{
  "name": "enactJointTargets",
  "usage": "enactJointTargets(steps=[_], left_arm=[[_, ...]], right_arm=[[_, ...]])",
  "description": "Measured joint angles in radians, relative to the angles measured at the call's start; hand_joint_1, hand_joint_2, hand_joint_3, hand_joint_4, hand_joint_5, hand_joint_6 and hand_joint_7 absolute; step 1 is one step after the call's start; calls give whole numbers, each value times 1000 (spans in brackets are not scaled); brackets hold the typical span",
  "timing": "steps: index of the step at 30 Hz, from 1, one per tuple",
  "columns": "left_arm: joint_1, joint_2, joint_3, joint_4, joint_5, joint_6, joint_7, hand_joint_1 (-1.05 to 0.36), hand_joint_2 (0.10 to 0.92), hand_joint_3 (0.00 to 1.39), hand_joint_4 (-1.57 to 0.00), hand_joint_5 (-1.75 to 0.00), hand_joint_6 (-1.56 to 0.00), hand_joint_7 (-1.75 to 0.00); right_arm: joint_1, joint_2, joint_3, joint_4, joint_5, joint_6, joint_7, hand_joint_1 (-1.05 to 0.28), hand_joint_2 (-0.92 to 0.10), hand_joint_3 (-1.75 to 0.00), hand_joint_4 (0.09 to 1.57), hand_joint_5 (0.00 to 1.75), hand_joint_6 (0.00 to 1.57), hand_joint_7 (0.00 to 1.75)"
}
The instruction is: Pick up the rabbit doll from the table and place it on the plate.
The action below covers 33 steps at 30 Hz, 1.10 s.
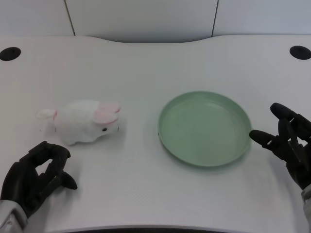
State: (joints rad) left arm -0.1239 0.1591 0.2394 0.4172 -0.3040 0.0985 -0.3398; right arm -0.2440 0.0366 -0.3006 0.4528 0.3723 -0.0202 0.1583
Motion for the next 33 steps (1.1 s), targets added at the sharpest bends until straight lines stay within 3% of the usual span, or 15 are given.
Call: enactJointTargets(steps=[6,15,19,25,27,29,33], left_arm=[[0,0,4,8,-9,-7,-5,-534,921,479,-705,-1746,-493,-1620],[0,0,1,16,-4,-32,-6,-540,921,486,-702,-1746,-518,-1594],[0,3,0,17,-3,-46,-8,-542,921,494,-694,-1746,-490,-1589],[4,13,-13,17,25,-106,-26,-559,921,468,-674,-1746,-504,-1542],[15,25,-32,6,67,-143,-26,-596,921,472,-640,-1746,-399,-1528],[26,47,-61,-26,122,-203,-27,-635,921,458,-581,-1746,-334,-1501],[24,112,-103,-78,212,-338,-37,-672,921,413,-388,-1675,-184,-1366]], right_arm=[[3,0,10,-11,-14,-4,-2,-245,-921,-475,939,456,962,5],[3,0,9,-11,-24,-4,-12,-245,-921,-473,951,470,964,5],[3,0,15,-11,-32,-6,-12,-241,-921,-481,940,469,955,0],[2,6,7,4,-26,-21,-2,-253,-921,-437,960,473,978,11],[2,6,8,8,-27,-24,-2,-238,-921,-460,950,467,959,2],[3,6,14,7,-36,-36,-2,-231,-921,-484,942,467,958,2],[6,7,20,-9,-39,-35,-8,-227,-921,-486,943,473,967,6]])
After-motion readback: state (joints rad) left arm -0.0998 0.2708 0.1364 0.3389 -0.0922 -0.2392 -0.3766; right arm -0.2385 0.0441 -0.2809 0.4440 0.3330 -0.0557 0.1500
